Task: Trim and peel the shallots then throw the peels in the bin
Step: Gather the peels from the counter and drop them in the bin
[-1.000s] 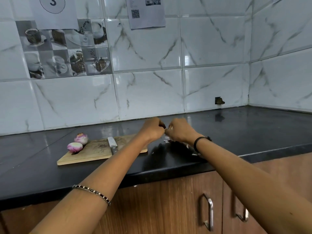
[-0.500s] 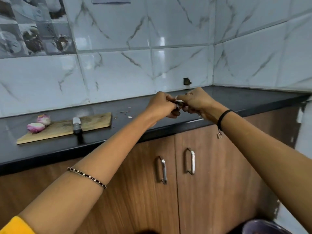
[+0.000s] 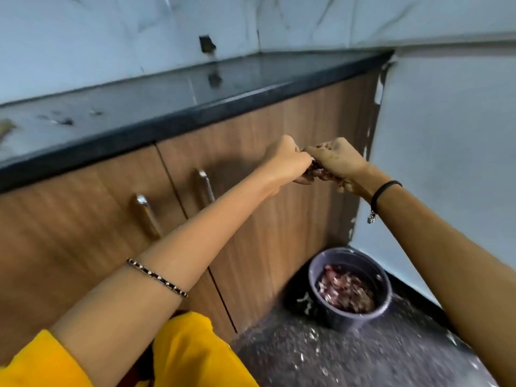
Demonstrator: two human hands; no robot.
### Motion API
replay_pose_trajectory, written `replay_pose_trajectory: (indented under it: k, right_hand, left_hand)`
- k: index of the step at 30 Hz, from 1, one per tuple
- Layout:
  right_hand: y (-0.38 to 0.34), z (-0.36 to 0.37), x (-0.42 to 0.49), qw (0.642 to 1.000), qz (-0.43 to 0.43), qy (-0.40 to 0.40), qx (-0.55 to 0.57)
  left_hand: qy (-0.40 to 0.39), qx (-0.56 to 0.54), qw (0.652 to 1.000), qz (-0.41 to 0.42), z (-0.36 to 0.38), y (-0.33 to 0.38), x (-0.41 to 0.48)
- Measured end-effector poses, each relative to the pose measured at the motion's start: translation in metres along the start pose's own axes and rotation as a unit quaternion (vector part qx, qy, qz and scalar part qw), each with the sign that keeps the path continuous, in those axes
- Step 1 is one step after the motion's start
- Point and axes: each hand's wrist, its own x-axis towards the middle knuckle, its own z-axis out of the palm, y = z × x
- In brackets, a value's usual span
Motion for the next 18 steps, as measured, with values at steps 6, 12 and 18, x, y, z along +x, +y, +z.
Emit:
replay_pose_trajectory:
  k: [6, 12, 18]
  right_hand:
    - [0.128, -0.016, 0.008, 0.99, 0.119, 0.041, -0.062]
    - [0.22, -0.005, 0.005, 0.951, 0.27, 0.132, -0.068]
    - [0.289, -0.008, 0.017, 0.891, 0.393, 0.196, 0.118]
  left_hand:
    - [-0.089, -0.068, 0.986, -0.123, 0.099, -0.074, 0.022]
    - [-0.162, -0.081, 0.96, -0.212, 0.172, -0.131, 0.02]
    - [-0.236, -0.083, 0.924, -0.289, 0.201, -0.145, 0.022]
